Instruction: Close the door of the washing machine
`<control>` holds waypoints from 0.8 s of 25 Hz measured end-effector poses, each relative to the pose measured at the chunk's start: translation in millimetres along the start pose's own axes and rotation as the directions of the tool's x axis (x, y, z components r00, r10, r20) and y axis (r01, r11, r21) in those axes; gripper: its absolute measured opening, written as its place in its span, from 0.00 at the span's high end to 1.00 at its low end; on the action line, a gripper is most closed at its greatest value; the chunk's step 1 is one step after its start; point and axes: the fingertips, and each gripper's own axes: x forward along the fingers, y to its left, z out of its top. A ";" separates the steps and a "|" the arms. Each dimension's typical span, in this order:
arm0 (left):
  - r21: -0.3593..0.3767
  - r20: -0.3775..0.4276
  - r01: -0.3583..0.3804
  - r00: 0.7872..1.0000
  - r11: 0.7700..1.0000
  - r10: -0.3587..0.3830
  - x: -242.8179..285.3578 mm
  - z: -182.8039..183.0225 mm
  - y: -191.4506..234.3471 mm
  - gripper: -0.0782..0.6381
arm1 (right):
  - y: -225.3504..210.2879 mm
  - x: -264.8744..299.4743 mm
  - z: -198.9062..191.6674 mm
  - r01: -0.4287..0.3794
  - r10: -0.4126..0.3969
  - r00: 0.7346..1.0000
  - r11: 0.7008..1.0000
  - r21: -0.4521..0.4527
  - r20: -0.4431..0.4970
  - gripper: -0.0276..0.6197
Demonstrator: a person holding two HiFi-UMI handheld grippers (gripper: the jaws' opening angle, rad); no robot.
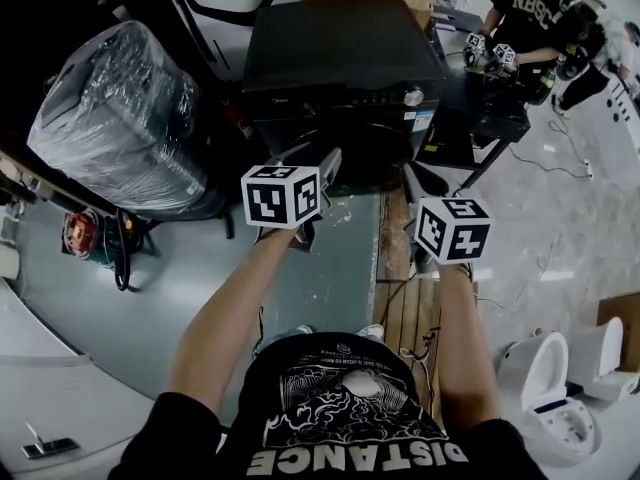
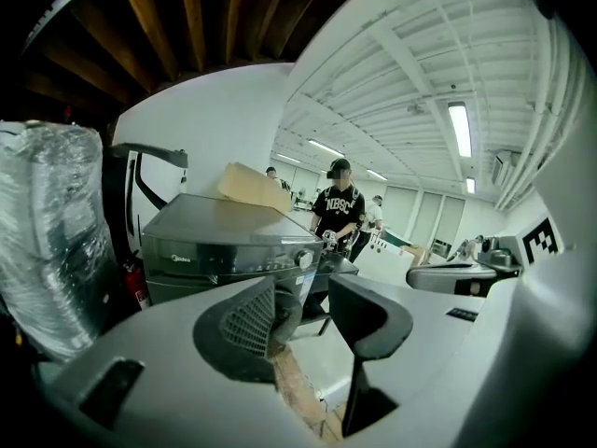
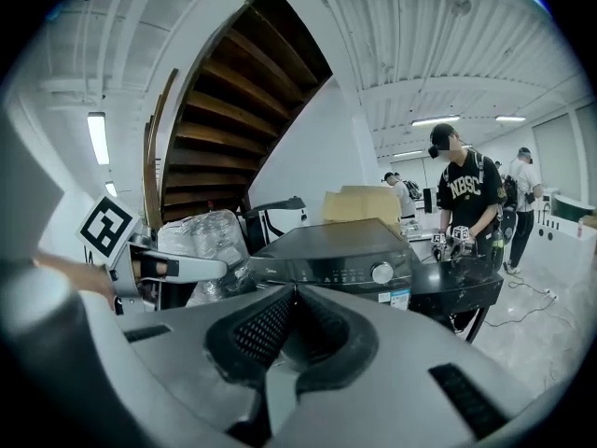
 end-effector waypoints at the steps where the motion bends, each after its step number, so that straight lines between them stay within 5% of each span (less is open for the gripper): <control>1: 0.026 0.002 0.000 1.000 1.000 0.000 -8.5 1.6 4.7 0.62 | 8.8 1.9 2.1 -0.002 0.002 1.000 1.000 -0.006 0.002 0.92; 16: 0.257 0.058 -0.036 0.998 0.966 0.022 -115.6 17.5 69.1 0.80 | 124.0 6.0 25.9 0.005 0.000 0.998 0.997 -0.083 0.055 0.92; 20: 0.264 0.080 -0.043 0.997 0.964 0.022 -137.3 18.2 88.6 0.82 | 150.0 7.2 28.6 0.000 0.007 0.998 0.995 -0.103 0.070 0.92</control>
